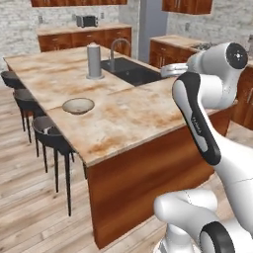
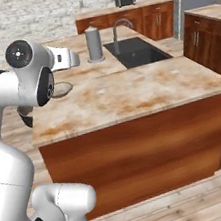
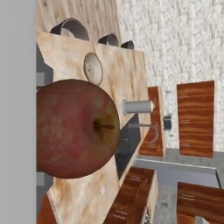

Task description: Retrieve the apple and orange from the fridge and place them into the bowl on the dining table.

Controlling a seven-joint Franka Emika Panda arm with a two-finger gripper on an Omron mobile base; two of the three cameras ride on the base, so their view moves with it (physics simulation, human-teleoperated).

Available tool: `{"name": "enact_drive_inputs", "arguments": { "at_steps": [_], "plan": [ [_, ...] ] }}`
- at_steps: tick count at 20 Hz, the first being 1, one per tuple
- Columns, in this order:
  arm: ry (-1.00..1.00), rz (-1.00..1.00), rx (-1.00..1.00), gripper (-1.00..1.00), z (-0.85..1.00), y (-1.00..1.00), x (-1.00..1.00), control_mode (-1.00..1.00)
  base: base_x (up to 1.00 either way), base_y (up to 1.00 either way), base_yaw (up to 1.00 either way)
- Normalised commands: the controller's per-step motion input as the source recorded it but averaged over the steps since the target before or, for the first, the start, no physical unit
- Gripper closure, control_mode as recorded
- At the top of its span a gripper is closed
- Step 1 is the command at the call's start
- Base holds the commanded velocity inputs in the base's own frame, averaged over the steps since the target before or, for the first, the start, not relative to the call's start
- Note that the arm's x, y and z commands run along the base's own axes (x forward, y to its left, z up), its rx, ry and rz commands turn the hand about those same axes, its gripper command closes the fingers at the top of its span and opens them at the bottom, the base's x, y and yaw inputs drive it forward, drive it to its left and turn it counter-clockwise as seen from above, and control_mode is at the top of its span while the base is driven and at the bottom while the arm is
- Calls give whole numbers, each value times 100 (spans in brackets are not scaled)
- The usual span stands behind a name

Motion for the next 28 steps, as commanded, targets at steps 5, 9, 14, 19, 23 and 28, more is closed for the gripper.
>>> {"name": "enact_drive_inputs", "arguments": {
  "at_steps": [5, 9, 14, 19, 23, 28],
  "plan": [
    [0, 0, 0, 100, 0, 0, 0, 100, -3, 100, 3],
    [0, 0, 0, 100, 0, 0, 0, 100, 0, 100, 0],
    [0, 0, 0, 100, 0, 0, 0, 100, 21, 100, 0],
    [0, 0, 0, 100, 0, 0, 0, 100, 73, 100, -16],
    [0, 0, 0, 100, 0, 0, 0, 100, 92, 85, -35],
    [0, 0, 0, 100, 0, 0, 0, 100, 65, 13, -46]
  ]
}}
